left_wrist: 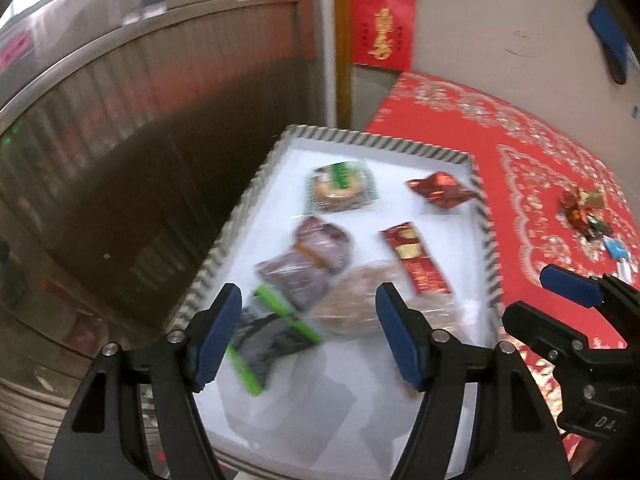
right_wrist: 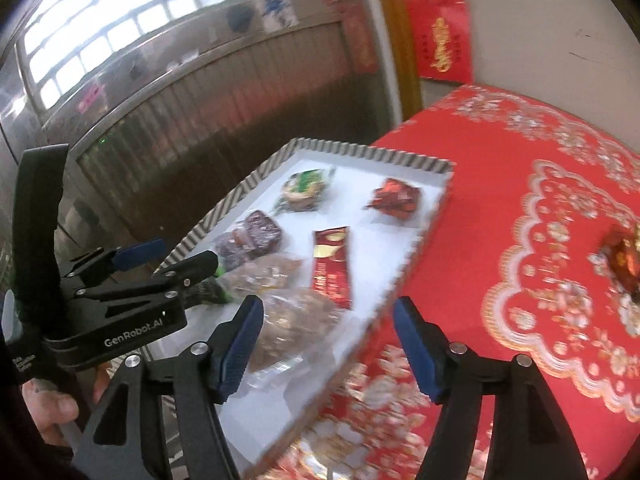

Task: Organize snacks
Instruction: 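Open both tools to drop the packet and nut bag into the tray, then move both tools back over the snack pile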

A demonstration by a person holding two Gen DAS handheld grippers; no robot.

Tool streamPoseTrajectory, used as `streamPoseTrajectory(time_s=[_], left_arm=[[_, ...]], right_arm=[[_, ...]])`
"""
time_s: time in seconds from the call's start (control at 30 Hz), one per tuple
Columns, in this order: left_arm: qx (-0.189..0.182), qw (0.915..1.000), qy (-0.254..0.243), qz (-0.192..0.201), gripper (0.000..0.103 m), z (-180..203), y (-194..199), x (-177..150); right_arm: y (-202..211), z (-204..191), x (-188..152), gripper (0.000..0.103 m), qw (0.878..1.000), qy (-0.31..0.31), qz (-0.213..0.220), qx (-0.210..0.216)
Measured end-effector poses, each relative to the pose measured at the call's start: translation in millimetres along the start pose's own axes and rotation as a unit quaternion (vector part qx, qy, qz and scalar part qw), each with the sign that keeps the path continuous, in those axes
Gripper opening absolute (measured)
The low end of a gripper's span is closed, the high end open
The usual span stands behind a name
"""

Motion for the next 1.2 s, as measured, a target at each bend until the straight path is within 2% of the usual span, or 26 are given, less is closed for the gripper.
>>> streamPoseTrajectory(time_s=[0.3,0.53,0.87,1.07,1.2], left_arm=[[-0.036,0.9985,-0.041,0.005,0.069,70,6,9],[-0.071,0.9941,-0.082,-0.006,0.069,132,9,9],[-0.132,0.9822,-0.128,-0.039,0.069,232,5,8],[-0.171,0.9769,-0.106,-0.071,0.069,277,-9,18],[-0.171,0.9781,-0.085,-0.082,0.069,300,-22,32]], right_arm=[[37,53,-16,0.072,0.998,-0.038,0.015,-0.048],[71,105,-33,0.077,0.993,-0.083,0.032,-0.081],[134,212,-85,0.08,0.971,-0.171,0.047,-0.159],[160,260,-105,0.081,0.961,-0.202,0.05,-0.184],[168,280,-114,0.082,0.958,-0.209,0.046,-0.193]])
Point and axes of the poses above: each gripper's, at about its wrist camera, not at the fingertips, and y roughly against the way its jaws point, z to its right, x to its top, the point moved 4 cm from there along -y, roughly the way its jaws point
